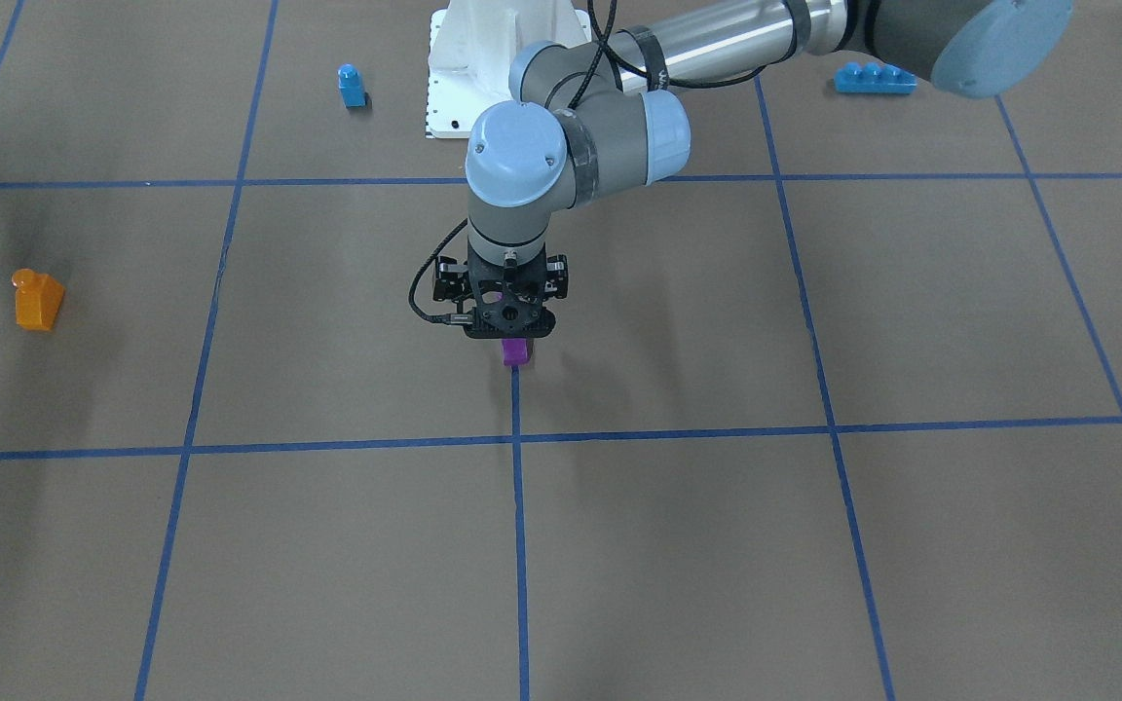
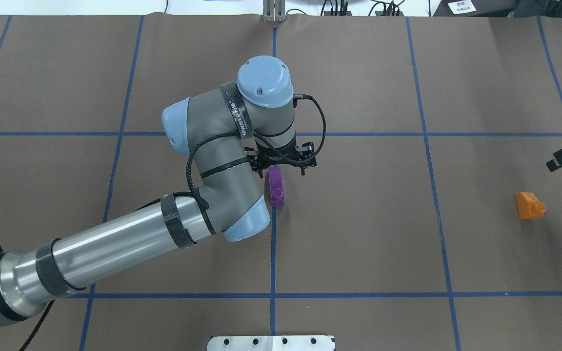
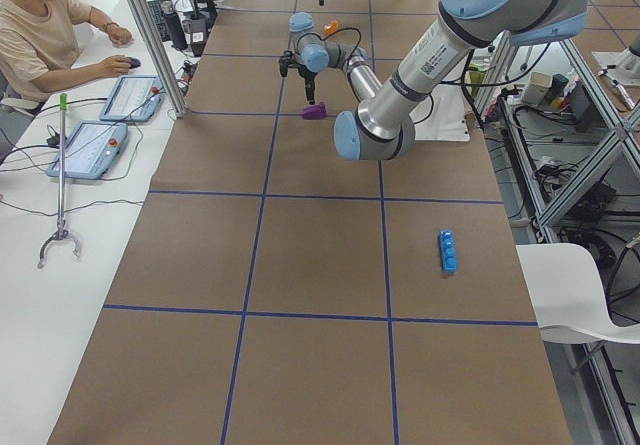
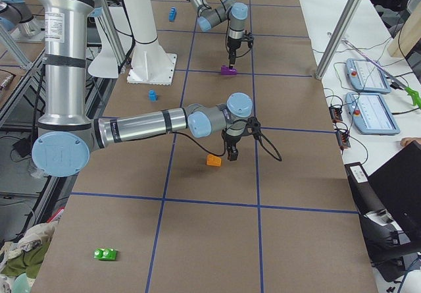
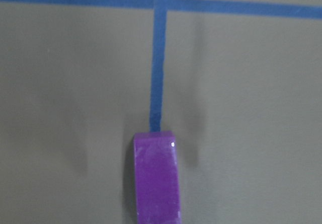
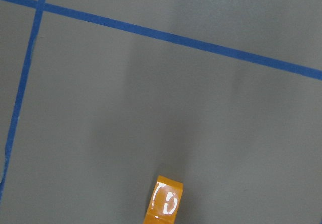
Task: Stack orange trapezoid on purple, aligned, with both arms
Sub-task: 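Grasp the orange trapezoid block with the right gripper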
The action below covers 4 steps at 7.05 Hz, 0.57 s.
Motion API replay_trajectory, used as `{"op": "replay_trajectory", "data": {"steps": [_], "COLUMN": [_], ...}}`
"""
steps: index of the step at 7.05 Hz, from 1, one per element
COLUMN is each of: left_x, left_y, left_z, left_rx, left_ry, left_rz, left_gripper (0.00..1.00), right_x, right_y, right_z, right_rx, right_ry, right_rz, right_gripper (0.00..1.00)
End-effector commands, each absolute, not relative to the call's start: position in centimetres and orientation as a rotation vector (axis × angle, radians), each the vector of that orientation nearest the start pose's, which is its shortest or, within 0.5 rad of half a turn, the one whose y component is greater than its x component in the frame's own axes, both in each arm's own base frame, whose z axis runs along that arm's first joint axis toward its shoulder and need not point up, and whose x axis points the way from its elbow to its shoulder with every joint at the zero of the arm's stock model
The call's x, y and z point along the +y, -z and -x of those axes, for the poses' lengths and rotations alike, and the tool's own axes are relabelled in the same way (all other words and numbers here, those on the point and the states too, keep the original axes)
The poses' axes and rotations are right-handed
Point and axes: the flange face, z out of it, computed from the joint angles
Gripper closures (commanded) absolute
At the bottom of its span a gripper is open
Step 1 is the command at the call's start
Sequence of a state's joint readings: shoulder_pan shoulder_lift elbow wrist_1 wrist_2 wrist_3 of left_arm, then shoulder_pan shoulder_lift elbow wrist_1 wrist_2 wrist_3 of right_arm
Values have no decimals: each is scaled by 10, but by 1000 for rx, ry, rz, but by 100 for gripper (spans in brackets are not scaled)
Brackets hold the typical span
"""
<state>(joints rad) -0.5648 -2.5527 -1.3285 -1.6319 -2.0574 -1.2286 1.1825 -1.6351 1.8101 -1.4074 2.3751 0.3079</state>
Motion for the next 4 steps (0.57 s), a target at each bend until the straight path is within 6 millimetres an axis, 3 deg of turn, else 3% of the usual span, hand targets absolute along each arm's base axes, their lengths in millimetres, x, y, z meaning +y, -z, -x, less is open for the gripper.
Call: {"op": "replay_trajectory", "data": {"steps": [1, 3, 4], "left_x": [-490, -490, -489], "left_y": [-120, -116, -116], "left_z": [-603, -602, -602], "left_rx": [914, 914, 913], "left_ry": [39, 61, 71], "left_rz": [71, 61, 66], "left_gripper": [0, 0, 0], "right_x": [-448, -440, -438], "right_y": [-551, -579, -584], "right_z": [179, 184, 185], "right_rx": [-807, -774, -768], "right_ry": [55, 14, 10], "right_rz": [42, 110, 119], "right_gripper": [0, 0, 0]}}
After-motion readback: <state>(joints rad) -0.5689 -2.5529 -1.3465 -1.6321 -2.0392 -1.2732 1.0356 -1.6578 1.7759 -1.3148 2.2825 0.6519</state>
